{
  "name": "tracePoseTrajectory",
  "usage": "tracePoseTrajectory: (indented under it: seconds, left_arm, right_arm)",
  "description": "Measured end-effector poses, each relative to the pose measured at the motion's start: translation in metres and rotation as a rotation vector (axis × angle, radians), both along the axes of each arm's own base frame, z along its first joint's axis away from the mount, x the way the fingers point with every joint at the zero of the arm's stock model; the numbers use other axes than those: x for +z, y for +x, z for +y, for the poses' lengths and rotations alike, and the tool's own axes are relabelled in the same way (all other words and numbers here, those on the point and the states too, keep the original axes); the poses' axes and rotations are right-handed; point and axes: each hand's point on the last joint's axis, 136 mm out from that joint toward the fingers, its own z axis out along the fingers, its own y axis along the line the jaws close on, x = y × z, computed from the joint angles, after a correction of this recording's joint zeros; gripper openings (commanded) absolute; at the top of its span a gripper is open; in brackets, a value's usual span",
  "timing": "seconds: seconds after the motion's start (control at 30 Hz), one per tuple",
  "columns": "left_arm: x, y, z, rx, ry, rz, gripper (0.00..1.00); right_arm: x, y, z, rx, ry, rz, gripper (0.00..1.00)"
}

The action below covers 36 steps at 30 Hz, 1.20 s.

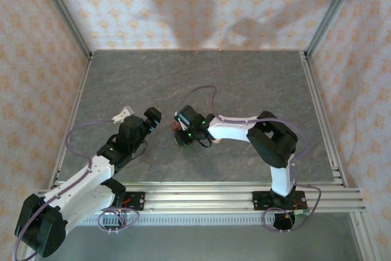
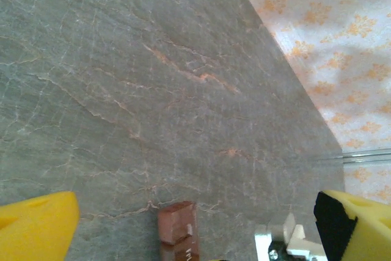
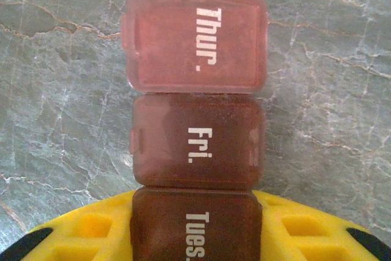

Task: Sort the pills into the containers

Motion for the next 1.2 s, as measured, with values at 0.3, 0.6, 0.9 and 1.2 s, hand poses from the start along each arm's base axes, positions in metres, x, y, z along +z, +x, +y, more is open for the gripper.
tracePoseTrajectory:
  seconds: [0.3,0.6,0.9,1.2]
  left_arm:
    - [-0.011,-0.001,-0.002,-0.012,0.007,0.029,1.0]
    - [-0.022,0.002,-0.006,-0.033,0.031,0.071,1.0]
    - [-0.008,0.008,-0.013,-0.062,0.019,0.048,1.0]
    - [-0.007,0.007,-0.017,-0.09,0.019,0.052,1.0]
  right_arm:
    - [0.0,-0.002,0.006,0.036,-0.015,-0.023,0.7]
    - [-0.005,-0.001,-0.022,0.021,-0.163,-0.069,0.73]
    - [-0.002,0.012,-0.052,-0.012,-0.316,-0.122,0.71]
    - [0.011,0.068,-0.077,-0.157,-0.356,-0.133,0.71]
